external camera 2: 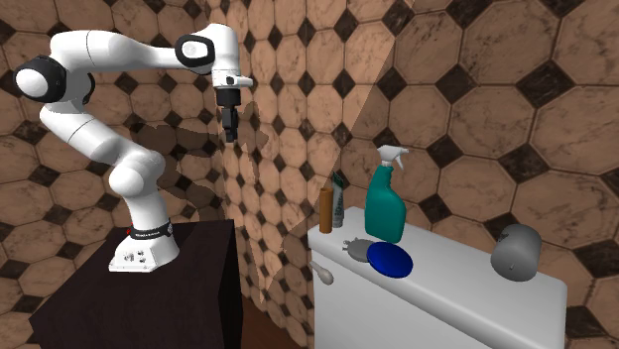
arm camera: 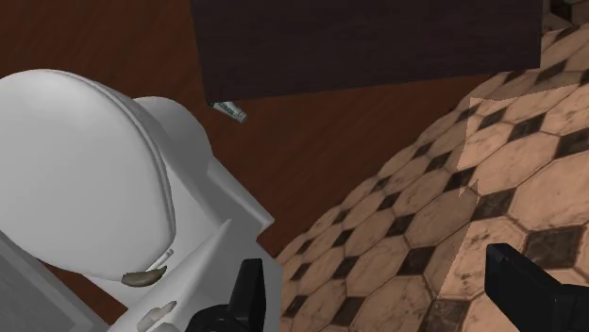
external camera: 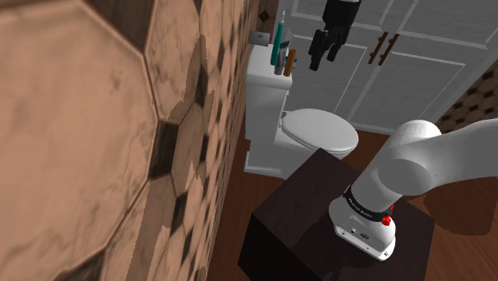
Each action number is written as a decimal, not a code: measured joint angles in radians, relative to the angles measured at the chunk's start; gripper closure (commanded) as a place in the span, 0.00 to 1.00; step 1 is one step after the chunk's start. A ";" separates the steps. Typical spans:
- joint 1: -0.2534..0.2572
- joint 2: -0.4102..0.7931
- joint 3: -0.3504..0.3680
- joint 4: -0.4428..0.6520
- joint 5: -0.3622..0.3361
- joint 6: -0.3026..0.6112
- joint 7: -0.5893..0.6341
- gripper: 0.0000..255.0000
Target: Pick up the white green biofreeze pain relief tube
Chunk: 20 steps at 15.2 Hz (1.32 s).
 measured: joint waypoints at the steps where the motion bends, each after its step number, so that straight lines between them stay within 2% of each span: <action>1: 0.000 0.000 0.000 0.000 0.000 0.000 0.000 0.00; 3: 0.008 0.011 -0.037 0.003 -0.022 0.016 -0.070 0.00; 6: 0.027 0.043 -0.129 0.015 -0.072 0.057 -0.244 0.00; 12: 0.089 0.179 -0.313 0.122 -0.129 0.133 -0.616 0.00; 16: 0.145 0.304 -0.436 0.212 -0.122 0.194 -0.870 0.00; 20: 0.211 0.471 -0.551 0.354 -0.056 0.228 -1.135 0.00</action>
